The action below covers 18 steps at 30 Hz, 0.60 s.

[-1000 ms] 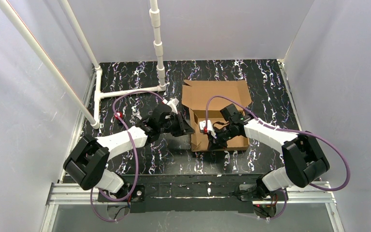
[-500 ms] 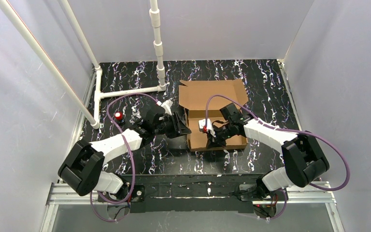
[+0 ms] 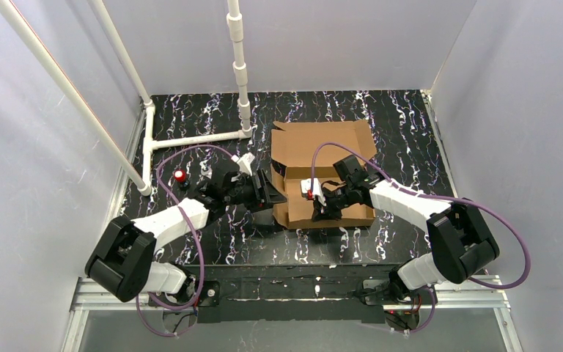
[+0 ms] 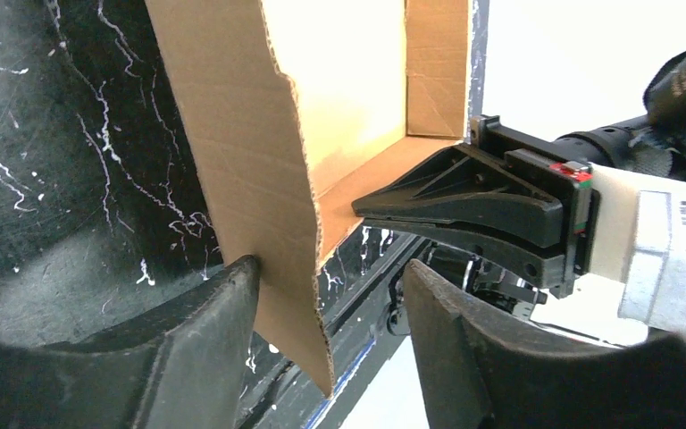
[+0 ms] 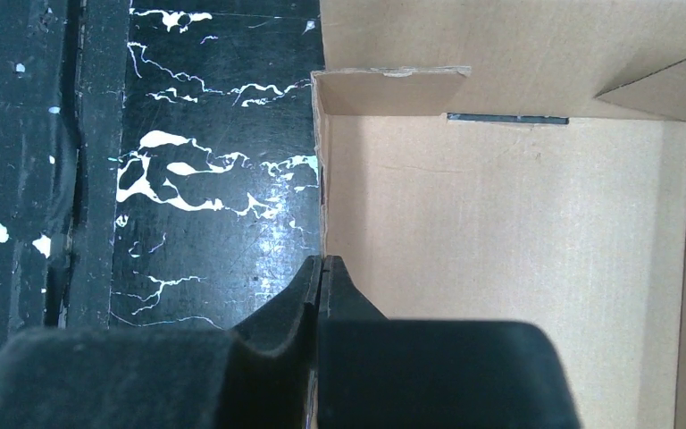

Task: Fold the paper box

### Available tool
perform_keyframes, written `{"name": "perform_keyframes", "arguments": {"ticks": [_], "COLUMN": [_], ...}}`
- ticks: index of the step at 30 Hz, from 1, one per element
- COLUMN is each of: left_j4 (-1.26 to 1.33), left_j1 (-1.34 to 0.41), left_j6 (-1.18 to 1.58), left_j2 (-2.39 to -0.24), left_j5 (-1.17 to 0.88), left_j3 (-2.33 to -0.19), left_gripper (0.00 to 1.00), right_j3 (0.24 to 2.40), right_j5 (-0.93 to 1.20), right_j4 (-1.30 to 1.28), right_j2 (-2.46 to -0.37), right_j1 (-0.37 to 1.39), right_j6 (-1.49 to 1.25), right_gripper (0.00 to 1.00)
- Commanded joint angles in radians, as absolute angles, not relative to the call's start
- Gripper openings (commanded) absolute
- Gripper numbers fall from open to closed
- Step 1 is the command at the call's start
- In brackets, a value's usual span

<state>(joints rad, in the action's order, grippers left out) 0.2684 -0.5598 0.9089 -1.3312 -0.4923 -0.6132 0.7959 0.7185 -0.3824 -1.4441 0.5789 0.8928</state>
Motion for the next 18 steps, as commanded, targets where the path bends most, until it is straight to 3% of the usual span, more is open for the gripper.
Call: {"name": "perform_keyframes", "arguments": {"ticks": [1,10,16,18], "left_j4": [0.361,0.750,0.834,0.878], "left_j1": [-0.526,-0.458,-0.441,-0.438], "left_j6": [0.918,1.088,1.159,1.191], "left_j2": [-1.310,-1.401,-1.467,-1.491], "left_j5": [-0.599,-0.724,-0.695,-0.698], "left_j3": [-0.596,-0.515,-0.495,-0.495], "left_gripper": [0.60,0.67,0.60,0.52], "right_j3": [0.776,0.775,0.775,0.775], "right_j5": [0.597,0.595,0.594,0.595], "right_j4": [-0.403,-0.402,-0.404,-0.404], "right_j2": [-1.497,-1.499,-1.499,-1.500], "right_j1": [0.587,0.587,0.587,0.588], "right_j6": [0.906,0.905,0.905,0.907], "right_gripper": [0.01,0.01,0.01,0.01]}}
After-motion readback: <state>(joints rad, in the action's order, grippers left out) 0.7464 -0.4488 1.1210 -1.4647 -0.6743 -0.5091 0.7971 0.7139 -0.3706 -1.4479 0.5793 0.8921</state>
